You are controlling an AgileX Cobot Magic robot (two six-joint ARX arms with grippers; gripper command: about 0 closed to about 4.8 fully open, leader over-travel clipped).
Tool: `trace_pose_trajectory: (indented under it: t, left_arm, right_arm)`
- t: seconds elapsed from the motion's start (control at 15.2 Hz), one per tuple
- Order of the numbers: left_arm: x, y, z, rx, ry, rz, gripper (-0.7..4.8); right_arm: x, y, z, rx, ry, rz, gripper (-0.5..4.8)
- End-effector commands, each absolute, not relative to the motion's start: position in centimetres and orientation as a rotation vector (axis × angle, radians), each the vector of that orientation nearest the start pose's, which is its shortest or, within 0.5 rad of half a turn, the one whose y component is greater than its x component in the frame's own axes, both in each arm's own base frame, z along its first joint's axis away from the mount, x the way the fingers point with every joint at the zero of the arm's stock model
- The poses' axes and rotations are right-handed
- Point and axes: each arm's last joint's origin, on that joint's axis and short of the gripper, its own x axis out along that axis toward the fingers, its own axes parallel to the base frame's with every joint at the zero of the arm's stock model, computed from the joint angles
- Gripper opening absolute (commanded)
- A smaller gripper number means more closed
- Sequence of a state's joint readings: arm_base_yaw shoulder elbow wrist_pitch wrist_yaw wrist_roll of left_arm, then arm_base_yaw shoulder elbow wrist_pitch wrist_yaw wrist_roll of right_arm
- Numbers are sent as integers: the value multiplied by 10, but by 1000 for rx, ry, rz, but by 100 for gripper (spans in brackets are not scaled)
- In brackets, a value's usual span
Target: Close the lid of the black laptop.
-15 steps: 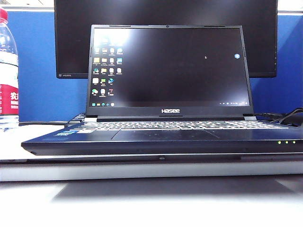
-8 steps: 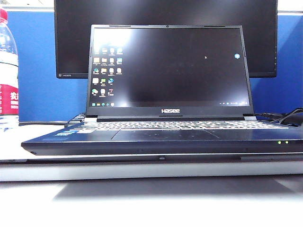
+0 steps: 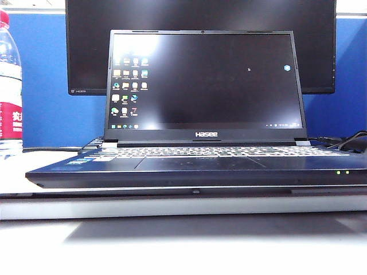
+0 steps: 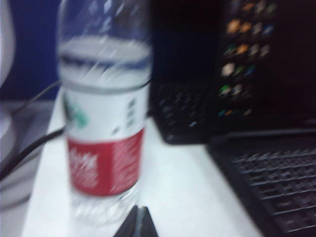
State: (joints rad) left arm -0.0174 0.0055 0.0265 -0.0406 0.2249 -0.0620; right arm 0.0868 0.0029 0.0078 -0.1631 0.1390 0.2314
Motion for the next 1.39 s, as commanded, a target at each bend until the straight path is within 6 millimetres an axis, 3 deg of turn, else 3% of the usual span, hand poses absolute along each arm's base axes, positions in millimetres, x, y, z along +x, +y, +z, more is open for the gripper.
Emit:
trace_pose_trajectory:
  t: [0.07, 0.46, 0.59, 0.73, 0.86, 1.12, 1.39]
  left_arm:
    - [93, -11, 187, -110, -124, -372, -2]
    - [83, -14, 218, -178, -269, -494, -5]
    - [80, -13, 227, -222, -248, -481, -5]
    - [70, -13, 250, -192, -265, -456, -5]
    - [67, -12, 269, -197, -253, -448, -5]
    - [75, -14, 302, -203, -171, -507, -5]
    - [112, -18, 335, -206, -62, -623, -5]
  right_arm:
    - [96, 12, 160, 299, 80, 206, -6]
    - [90, 13, 198, 308, -135, 292, -6]
    - [83, 13, 221, 301, -199, 307, -6]
    - [68, 11, 258, 264, -288, 302, -6]
    - [65, 11, 285, 254, -249, 296, -6]
    - [78, 13, 340, 155, -223, 323, -6]
    - [125, 19, 367, 134, -104, 378, -5]
